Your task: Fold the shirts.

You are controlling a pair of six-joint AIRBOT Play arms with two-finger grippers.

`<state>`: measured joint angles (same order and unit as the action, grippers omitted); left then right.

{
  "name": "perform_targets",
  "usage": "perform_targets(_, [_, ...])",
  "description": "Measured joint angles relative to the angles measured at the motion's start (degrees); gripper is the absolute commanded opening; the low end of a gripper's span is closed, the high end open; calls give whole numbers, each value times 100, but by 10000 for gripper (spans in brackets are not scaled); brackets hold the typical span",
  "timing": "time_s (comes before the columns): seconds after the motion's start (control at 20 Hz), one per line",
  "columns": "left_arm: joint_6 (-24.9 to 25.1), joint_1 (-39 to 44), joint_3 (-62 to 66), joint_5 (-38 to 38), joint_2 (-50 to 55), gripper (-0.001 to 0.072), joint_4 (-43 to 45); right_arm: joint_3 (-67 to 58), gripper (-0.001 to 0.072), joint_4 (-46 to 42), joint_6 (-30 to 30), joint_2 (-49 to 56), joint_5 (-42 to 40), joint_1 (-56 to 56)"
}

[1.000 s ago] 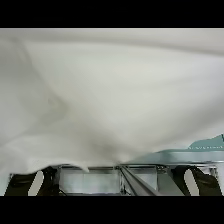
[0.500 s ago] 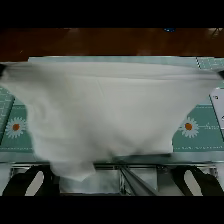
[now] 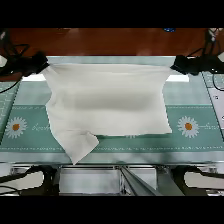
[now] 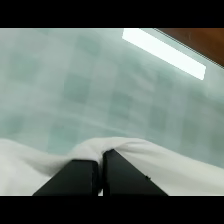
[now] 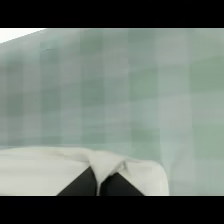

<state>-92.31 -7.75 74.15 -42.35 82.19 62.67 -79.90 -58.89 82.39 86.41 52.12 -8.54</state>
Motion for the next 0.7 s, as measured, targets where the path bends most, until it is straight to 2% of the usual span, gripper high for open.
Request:
perform_targets(0.15, [4,81,350,-17,658,24,-149,-732,20,76,175,973,146,31])
perform_targets(0.3, [179,70,511,-323,960,24,-216,-1150,20,129,234,1458,435,22])
perform_targets(0.7, [1222,-234,494,-2411,1150,24,-42,-1126,20,-280,-216,1609,2087,-278])
